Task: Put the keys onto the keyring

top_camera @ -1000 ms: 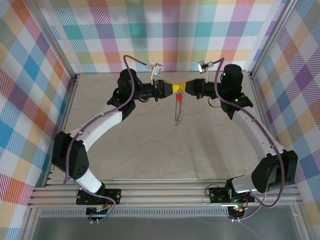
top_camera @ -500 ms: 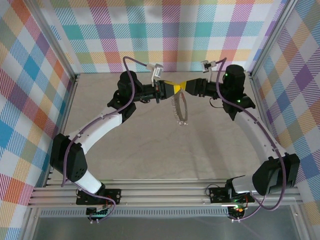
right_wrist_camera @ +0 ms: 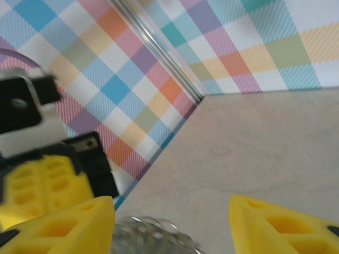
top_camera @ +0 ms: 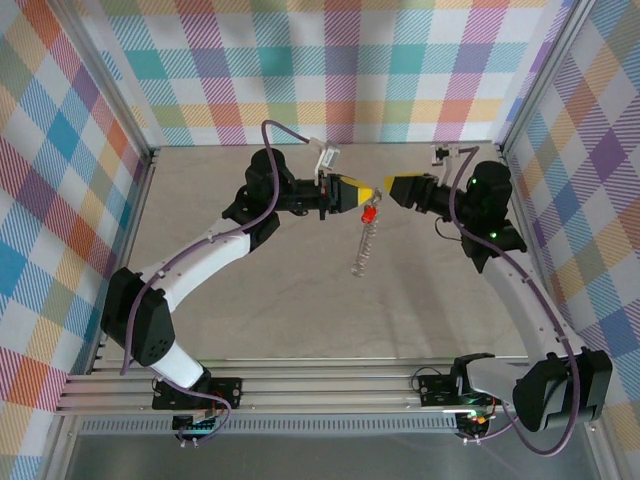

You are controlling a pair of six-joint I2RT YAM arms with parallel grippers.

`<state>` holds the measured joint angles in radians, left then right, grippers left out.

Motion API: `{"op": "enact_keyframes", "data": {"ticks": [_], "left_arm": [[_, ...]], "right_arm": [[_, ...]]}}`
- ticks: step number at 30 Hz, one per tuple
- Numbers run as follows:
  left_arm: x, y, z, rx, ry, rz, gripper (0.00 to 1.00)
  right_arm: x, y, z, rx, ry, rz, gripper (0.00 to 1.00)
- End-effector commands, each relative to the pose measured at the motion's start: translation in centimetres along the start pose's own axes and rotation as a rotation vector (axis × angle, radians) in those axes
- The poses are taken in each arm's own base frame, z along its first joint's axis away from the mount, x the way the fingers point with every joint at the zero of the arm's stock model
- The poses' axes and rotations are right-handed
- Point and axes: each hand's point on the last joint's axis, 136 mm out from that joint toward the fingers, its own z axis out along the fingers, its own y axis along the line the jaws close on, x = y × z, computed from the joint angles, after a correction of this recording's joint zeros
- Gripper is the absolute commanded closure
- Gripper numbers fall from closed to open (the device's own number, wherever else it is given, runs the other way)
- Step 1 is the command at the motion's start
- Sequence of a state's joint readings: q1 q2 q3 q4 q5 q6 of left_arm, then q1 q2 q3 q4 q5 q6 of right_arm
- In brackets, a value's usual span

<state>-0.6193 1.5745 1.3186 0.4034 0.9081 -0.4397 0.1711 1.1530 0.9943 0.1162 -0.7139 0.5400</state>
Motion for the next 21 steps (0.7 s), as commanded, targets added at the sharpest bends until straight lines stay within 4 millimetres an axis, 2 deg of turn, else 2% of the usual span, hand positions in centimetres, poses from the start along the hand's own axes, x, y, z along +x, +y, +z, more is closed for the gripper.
{"op": "enact_keyframes", "data": {"ticks": [1, 12, 21], "left_arm": [[-2.1, -3.0, -1.1, 0.045, -0.030, 0.103, 1.00], [-2.6, -2.8, -1.4, 0.039, -0.037, 0.118, 1.00], [-2.9, -2.6, -1.5, 0.033, -0.041, 0.121, 1.00]], "right_arm": [[-0.5, 1.4, -0.9, -0.028, -0.044, -0.056, 0.42], [1.9, 1.7, -2.6, -0.020, -0.069, -0.062, 0.43], [3.3, 2.6, -3.7, -0.035, -0.083, -0.076, 0.49]]}}
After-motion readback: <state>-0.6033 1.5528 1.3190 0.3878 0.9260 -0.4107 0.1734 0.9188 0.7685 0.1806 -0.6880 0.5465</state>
